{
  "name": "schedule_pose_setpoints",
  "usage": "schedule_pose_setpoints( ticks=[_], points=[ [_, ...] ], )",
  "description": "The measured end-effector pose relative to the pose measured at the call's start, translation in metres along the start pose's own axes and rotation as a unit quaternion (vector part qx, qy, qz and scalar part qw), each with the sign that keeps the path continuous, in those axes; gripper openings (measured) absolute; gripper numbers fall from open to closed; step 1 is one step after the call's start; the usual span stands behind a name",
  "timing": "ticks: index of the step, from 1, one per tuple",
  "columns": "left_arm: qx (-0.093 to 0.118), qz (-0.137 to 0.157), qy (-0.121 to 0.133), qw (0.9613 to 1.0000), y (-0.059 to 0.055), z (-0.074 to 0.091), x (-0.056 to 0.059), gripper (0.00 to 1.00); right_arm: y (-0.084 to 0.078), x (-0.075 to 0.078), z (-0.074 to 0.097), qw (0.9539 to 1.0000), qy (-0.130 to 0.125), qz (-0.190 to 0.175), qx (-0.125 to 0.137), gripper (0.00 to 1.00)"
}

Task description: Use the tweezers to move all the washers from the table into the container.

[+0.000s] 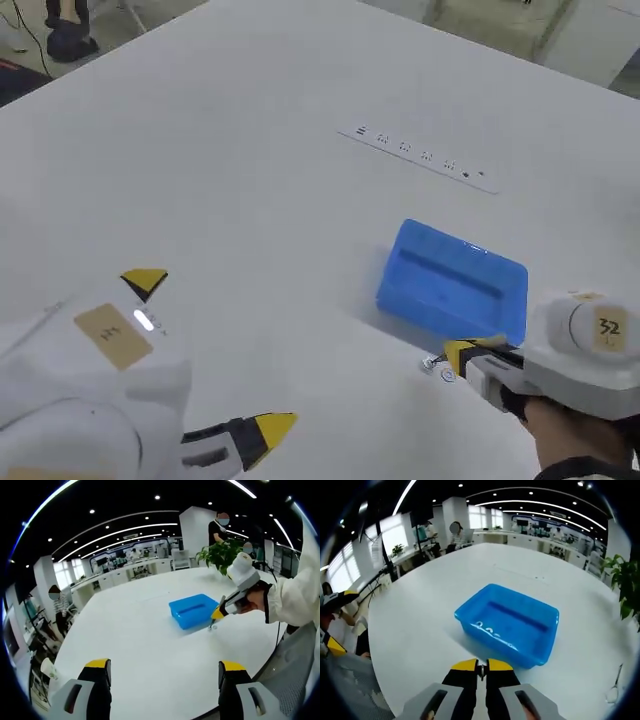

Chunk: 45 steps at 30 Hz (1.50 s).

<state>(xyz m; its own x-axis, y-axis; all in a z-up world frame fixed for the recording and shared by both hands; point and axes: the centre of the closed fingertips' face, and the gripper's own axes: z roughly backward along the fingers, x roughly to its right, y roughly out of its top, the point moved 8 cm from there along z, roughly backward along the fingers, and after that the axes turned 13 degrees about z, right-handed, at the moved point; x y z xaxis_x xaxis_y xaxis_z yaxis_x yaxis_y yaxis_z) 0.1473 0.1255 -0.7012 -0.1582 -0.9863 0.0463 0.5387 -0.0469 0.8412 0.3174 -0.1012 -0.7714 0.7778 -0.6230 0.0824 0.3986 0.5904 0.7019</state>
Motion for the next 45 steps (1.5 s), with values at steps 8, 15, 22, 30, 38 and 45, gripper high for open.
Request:
schedule_pose_setpoints(
  ticks=[8,15,22,30,38,45],
  points=[
    [0.026,-0.013,0.0,0.9996,0.011,0.01,0.004,0.91,0.002,0.001,0.012,0.9998,-0.002,-0.011,0.014,0.01],
    [0.044,-0.025,-0.009,0.9987,0.018,0.015,0.013,0.91,0.02,0.002,0.024,0.9991,-0.005,-0.005,0.041,0.01],
    [0.051,-0.032,-0.017,0.998,0.023,0.017,0.014,0.91,0.035,0.006,0.029,0.9981,-0.014,-0.001,0.061,0.01],
    [0.051,-0.032,-0.016,0.9981,0.021,0.021,0.013,0.91,0.051,0.02,0.029,0.9966,-0.032,0.002,0.076,0.01],
    [0.043,-0.029,-0.015,0.9985,0.018,0.02,0.011,0.91,0.048,0.031,0.012,0.9976,-0.039,0.018,0.054,0.01],
    [0.037,-0.03,-0.015,0.9987,0.017,0.018,0.011,0.91,0.041,0.035,-0.007,0.999,-0.031,0.014,0.029,0.01]
  ],
)
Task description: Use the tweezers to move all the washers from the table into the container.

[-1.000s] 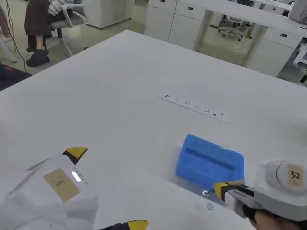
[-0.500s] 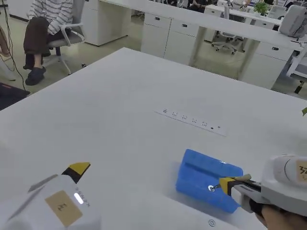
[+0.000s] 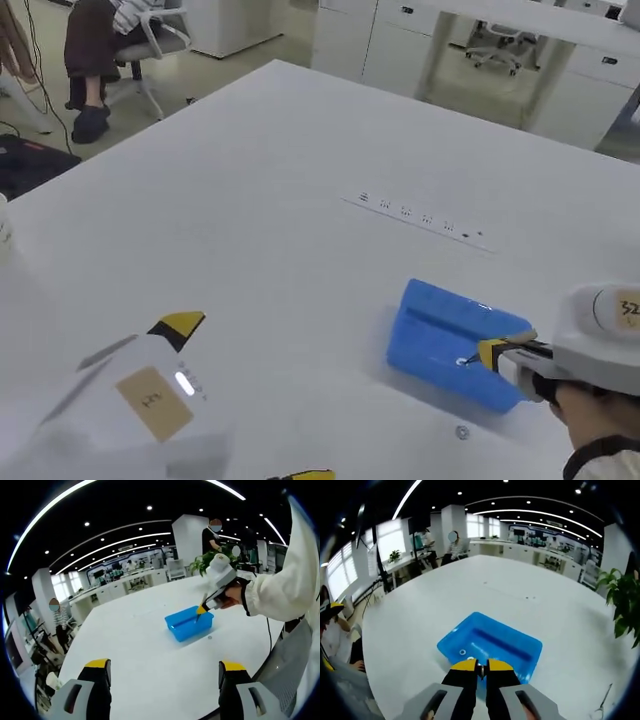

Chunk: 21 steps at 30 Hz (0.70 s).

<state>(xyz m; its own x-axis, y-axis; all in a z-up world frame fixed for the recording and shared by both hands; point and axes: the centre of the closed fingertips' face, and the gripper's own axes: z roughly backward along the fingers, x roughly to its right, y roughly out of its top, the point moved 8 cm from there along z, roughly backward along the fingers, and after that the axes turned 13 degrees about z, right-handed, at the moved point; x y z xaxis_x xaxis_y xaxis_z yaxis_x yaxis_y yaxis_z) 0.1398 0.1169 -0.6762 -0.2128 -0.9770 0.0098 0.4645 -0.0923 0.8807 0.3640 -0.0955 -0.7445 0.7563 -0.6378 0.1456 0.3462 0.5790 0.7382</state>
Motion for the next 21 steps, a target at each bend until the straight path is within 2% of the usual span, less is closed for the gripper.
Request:
schedule_pose_setpoints(
  ticks=[9,21],
  points=[
    [-0.014,0.004,-0.005,0.9999,-0.005,-0.005,0.001,0.91,-0.006,-0.002,-0.011,0.9997,0.002,0.001,-0.024,0.01],
    [-0.018,0.013,-0.002,0.9998,-0.006,-0.009,-0.002,0.91,-0.013,0.0,-0.016,0.9992,0.002,0.001,-0.04,0.01]
  ],
)
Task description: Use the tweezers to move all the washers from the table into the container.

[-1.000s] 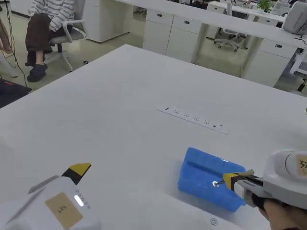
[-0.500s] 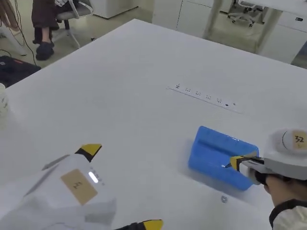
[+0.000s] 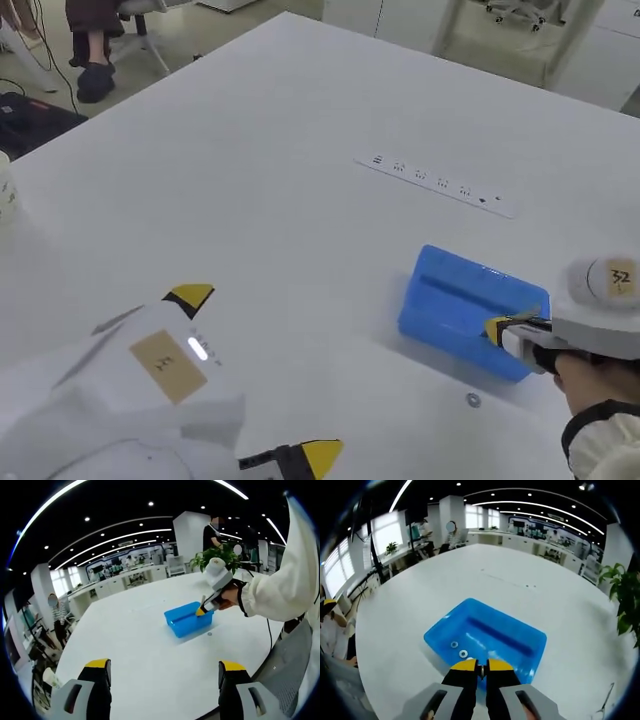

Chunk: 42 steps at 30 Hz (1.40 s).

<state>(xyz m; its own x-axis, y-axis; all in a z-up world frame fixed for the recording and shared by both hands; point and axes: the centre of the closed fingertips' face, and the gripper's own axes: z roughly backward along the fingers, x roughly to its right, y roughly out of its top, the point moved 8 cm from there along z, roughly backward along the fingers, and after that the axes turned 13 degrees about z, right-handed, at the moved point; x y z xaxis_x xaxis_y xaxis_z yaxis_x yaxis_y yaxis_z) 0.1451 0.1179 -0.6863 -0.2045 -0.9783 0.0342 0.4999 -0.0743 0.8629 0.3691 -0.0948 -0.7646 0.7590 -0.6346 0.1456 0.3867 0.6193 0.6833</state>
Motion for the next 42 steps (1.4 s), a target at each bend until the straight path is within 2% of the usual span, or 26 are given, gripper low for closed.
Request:
schedule_pose_setpoints(
  ticks=[14,20,22,28,35,37,42],
  points=[
    [-0.007,0.002,0.009,0.9999,-0.003,0.0,0.0,0.9,-0.002,0.002,-0.008,0.9999,0.003,0.014,-0.006,0.02],
    [-0.007,-0.002,0.012,0.9999,-0.001,0.0,0.003,0.9,-0.002,0.002,-0.007,0.9997,0.0,0.023,-0.007,0.03],
    [-0.007,-0.004,0.013,0.9999,-0.001,0.0,0.003,0.9,-0.001,0.003,-0.006,0.9994,-0.011,0.031,-0.007,0.03],
    [-0.008,-0.007,0.012,0.9999,-0.001,0.0,0.006,0.9,0.009,0.004,0.009,0.9992,-0.011,0.031,0.021,0.03],
    [-0.003,-0.009,0.008,0.9999,0.003,0.0,0.008,0.9,0.015,0.001,0.038,0.998,0.003,-0.002,0.063,0.03],
    [-0.002,-0.011,0.007,0.9999,0.003,0.0,0.008,0.9,0.015,-0.001,0.045,0.9976,0.009,-0.01,0.067,0.03],
    [0.0,-0.012,0.005,0.9999,0.004,-0.001,0.008,0.9,0.01,-0.01,0.057,0.9977,0.017,0.007,0.065,0.03]
  ],
)
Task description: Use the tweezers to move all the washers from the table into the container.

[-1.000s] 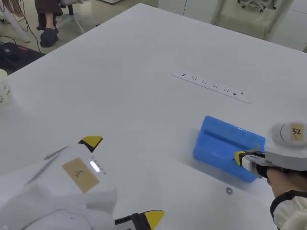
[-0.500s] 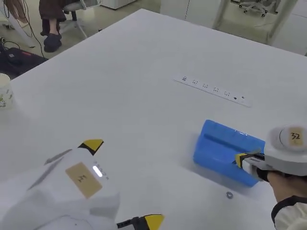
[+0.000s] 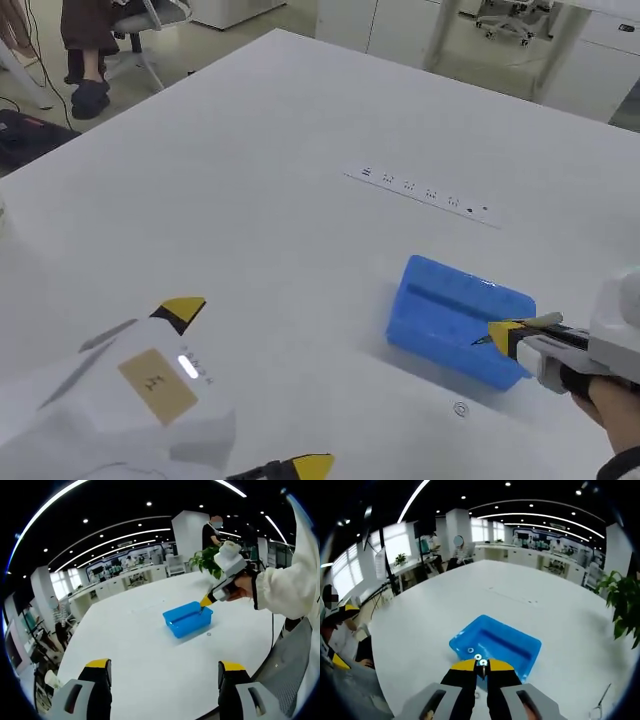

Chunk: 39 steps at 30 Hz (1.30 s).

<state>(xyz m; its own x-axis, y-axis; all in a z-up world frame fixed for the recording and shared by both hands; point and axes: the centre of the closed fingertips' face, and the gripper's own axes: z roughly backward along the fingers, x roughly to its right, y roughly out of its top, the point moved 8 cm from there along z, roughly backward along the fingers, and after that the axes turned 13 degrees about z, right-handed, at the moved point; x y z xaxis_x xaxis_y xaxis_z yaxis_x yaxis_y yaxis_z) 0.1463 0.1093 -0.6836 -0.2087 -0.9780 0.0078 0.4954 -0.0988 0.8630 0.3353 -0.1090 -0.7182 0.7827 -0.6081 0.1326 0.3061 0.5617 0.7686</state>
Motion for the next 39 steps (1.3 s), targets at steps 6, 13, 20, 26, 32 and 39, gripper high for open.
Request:
schedule_pose_setpoints(
  ticks=[6,13,20,26,32,39],
  points=[
    [-0.002,0.002,-0.002,1.0,-0.002,0.0,0.0,0.9,-0.015,-0.005,0.007,0.9997,0.003,0.013,-0.019,0.03],
    [-0.004,0.004,0.0,1.0,-0.004,0.0,0.001,0.9,-0.032,-0.01,0.0,0.999,0.018,0.004,-0.041,0.03],
    [-0.007,0.007,0.0,0.9999,-0.006,-0.001,0.001,0.9,-0.041,-0.009,-0.009,0.9981,0.026,-0.009,-0.055,0.04],
    [-0.005,0.013,0.006,0.9999,-0.008,-0.001,-0.001,0.89,-0.047,-0.01,-0.017,0.9969,0.033,-0.004,-0.071,0.04],
    [-0.006,0.018,0.01,0.9998,-0.009,-0.001,-0.004,0.89,-0.048,-0.008,-0.022,0.9964,0.032,-0.005,-0.079,0.04],
    [-0.011,0.021,0.007,0.9997,-0.012,-0.003,-0.005,0.89,-0.05,-0.008,-0.026,0.9954,0.038,0.0,-0.088,0.04]
  ],
)
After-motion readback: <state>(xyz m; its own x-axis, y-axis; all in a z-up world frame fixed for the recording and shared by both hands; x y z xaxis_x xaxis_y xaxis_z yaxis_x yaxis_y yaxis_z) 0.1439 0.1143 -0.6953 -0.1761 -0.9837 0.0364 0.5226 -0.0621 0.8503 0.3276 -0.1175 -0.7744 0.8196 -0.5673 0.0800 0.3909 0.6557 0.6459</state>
